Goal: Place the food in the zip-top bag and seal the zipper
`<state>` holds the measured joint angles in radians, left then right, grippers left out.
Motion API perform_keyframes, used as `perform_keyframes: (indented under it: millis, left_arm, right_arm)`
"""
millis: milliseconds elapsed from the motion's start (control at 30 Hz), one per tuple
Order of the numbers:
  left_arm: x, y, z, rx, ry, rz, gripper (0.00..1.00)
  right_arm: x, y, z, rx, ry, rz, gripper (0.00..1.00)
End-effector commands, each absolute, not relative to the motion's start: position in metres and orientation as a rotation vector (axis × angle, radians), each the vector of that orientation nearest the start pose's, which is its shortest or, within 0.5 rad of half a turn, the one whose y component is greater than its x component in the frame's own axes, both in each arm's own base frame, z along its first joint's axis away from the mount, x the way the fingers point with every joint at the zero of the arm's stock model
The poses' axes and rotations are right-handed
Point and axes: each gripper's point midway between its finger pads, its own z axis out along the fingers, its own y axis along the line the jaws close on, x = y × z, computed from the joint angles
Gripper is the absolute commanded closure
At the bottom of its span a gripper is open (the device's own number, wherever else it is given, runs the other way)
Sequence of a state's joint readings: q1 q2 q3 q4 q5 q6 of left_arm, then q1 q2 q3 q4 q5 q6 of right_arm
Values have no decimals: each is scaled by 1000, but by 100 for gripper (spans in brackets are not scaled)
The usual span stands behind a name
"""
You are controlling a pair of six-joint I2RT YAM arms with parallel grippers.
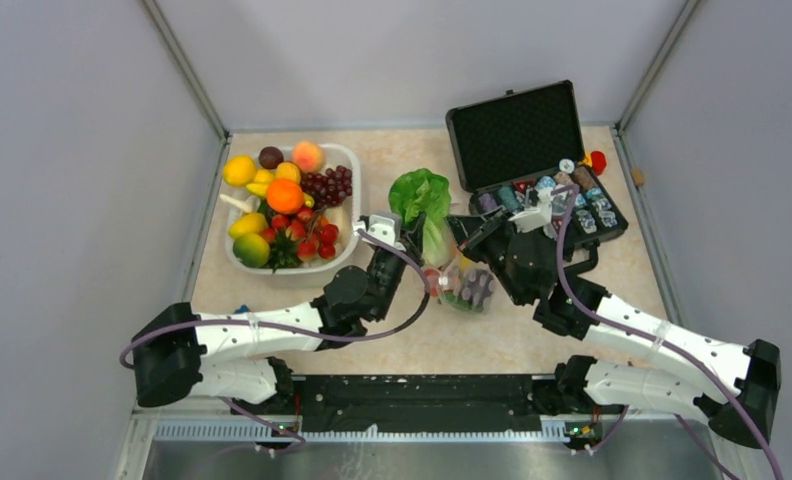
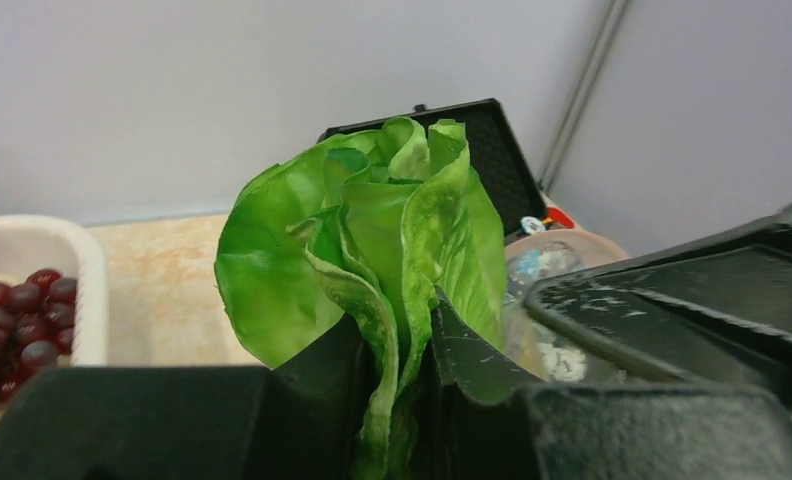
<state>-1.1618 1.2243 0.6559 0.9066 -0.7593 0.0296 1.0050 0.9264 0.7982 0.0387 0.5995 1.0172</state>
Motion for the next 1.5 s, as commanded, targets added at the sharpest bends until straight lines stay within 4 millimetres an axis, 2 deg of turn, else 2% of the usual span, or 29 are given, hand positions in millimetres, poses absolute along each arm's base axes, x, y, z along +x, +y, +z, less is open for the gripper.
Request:
perform_keyframes:
  millis: [0,67,200,333,433,533,600,667,733,800,867,933,1033,1167,1233,1300,1467]
  left_arm:
    - [242,-314,349,168,1247,-597,100]
    - [233,-317,358,176,1223,-673,99]
    - [220,-300,379,96,1181,-800,99]
    - [219,-294,381,48,1178,-833,98]
    - [223,-301,369,57,1190,-811,98]
    - [230,-310,346,102,1232,-740,99]
    - [237,-306,331,119,1239,-633,100]
    - [246,-293,320,98,1255,-487,100]
    - [253,-281,317,81,1244,-379,100]
    - [254,-278,324,79,1202,-336,100]
    - [255,-284,331,87,1186,-328,100]
    - [255,-290,335,81,1186,-345,99]
    - [254,-289,350,30,1191,-402,100]
    - [252,-285,379,-9,1190,-465,100]
    - [249,-289,387,23,1181,-493,100]
    - [248,-296,382,66,1196,-502,100]
    - [246,-306,350,77,1257,-560,100]
  right_arm:
    - [245,259,359,533,1547,1180,100]
    - [246,258,358,546,1548,1172,100]
    - [248,254,349,593,1561,1163,100]
    - [248,250,348,641,1533,1199,100]
    - [245,252,354,639,1529,1234,100]
    - [241,254,361,618,1524,1268,100]
    - [239,252,364,609,1523,1268,100]
    - [238,245,363,608,1527,1244,100]
    - [235,238,364,608,1522,1234,100]
    - [234,234,360,607,1530,1215,100]
    - [234,233,356,603,1542,1203,100]
    - [233,235,351,587,1561,1202,100]
    - [231,242,343,525,1616,1177,100]
    - [230,246,310,440,1759,1042,100]
    - [229,248,302,430,1787,1030,100]
    - [229,246,304,432,1768,1041,100]
    - [239,227,314,469,1715,934,100]
